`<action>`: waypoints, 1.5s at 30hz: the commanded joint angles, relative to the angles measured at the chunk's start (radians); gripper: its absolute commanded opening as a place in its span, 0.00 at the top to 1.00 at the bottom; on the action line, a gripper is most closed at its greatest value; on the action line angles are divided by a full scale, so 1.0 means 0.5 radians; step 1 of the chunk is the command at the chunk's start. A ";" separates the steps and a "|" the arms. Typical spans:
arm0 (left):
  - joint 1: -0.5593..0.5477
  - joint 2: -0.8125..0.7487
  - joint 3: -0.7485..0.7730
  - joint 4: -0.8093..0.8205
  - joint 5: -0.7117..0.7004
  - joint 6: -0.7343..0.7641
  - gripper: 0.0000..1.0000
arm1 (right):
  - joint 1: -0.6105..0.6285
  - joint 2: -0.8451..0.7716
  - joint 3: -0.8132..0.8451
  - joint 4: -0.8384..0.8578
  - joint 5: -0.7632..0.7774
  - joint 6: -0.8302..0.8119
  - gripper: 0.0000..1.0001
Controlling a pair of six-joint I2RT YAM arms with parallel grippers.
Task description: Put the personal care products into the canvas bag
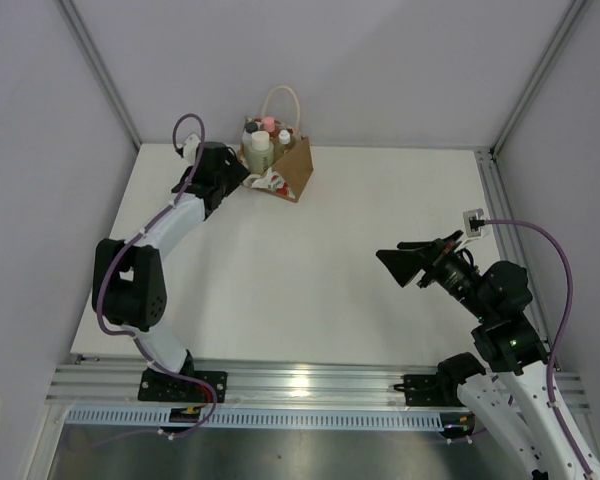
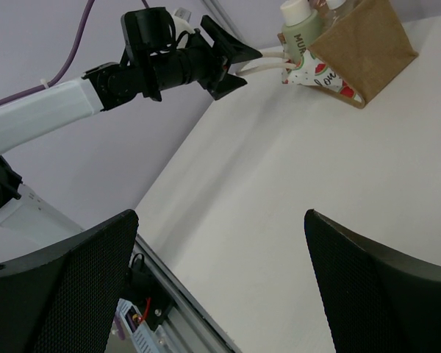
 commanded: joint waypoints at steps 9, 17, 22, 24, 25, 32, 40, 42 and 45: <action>0.013 0.100 0.287 0.025 0.082 -0.021 0.99 | 0.009 -0.003 0.024 0.023 0.004 -0.033 0.01; 0.013 0.035 0.529 -0.082 0.104 0.056 0.99 | 0.009 0.000 0.024 0.029 -0.011 -0.027 0.00; 0.004 0.038 0.741 -0.169 0.122 0.077 0.99 | 0.009 0.000 0.021 0.032 0.001 -0.030 0.01; 0.004 0.054 0.787 -0.166 0.140 0.093 0.99 | 0.009 0.003 0.024 0.026 0.004 -0.036 0.01; 0.004 0.060 0.796 -0.166 0.150 0.102 1.00 | 0.009 0.006 0.024 0.026 0.007 -0.036 0.01; 0.001 0.100 0.729 0.055 0.330 0.166 0.99 | 0.012 0.003 0.021 0.026 0.004 -0.036 0.01; 0.001 0.320 1.099 0.089 0.254 0.197 0.99 | 0.012 0.006 0.021 0.020 0.029 -0.048 0.01; -0.011 0.391 1.146 0.129 0.321 0.227 1.00 | 0.009 0.015 0.021 0.020 0.026 -0.045 0.01; -0.033 0.324 1.018 0.291 0.282 0.319 1.00 | 0.009 0.009 0.021 0.032 0.004 -0.036 0.01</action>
